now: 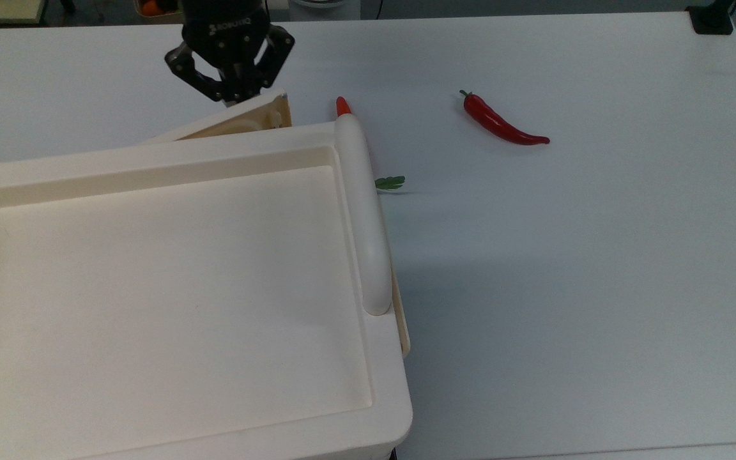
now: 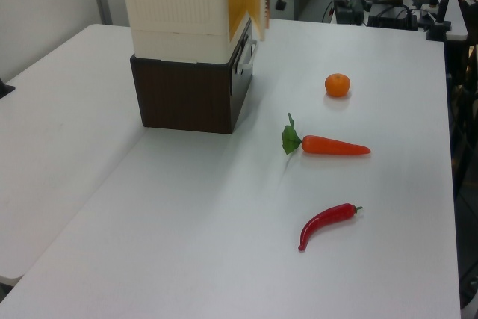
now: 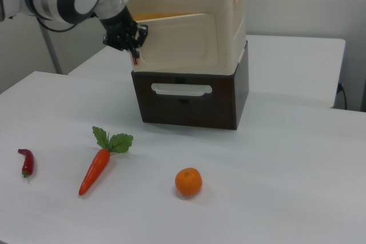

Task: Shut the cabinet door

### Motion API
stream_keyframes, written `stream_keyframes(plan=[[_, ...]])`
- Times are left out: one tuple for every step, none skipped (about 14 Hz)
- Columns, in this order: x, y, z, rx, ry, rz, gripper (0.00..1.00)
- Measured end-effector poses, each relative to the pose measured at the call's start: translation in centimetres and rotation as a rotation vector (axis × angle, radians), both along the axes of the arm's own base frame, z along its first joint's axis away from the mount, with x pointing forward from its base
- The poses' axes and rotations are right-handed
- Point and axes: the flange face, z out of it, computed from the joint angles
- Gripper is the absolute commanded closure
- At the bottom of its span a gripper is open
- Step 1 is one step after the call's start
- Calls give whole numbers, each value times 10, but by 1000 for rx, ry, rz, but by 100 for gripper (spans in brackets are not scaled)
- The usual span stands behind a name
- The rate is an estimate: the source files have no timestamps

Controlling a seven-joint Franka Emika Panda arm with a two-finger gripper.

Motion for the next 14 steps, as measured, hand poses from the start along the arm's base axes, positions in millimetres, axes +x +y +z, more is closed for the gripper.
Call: stream_keyframes(plan=[[3,11,1,22,-24,-35,100],[6,19,-1,41,-40,-67,100],[10,25,-3,61,-58,-101,100],[14,29,-5,82,-83,-138,100],[19,31,-8,102,-110,-174,100],[27,33,-12,129,-149,-220,100],[32,34,-16,143,-176,-242,100],[38,35,-20,155,-208,-258,100],[43,37,-25,164,-236,-267,100],[46,37,-28,169,-253,-273,100],[49,38,-30,175,-262,-283,100],[49,37,-30,182,-262,-294,100],[49,37,-29,186,-263,-301,100],[49,37,-28,189,-264,-304,100]])
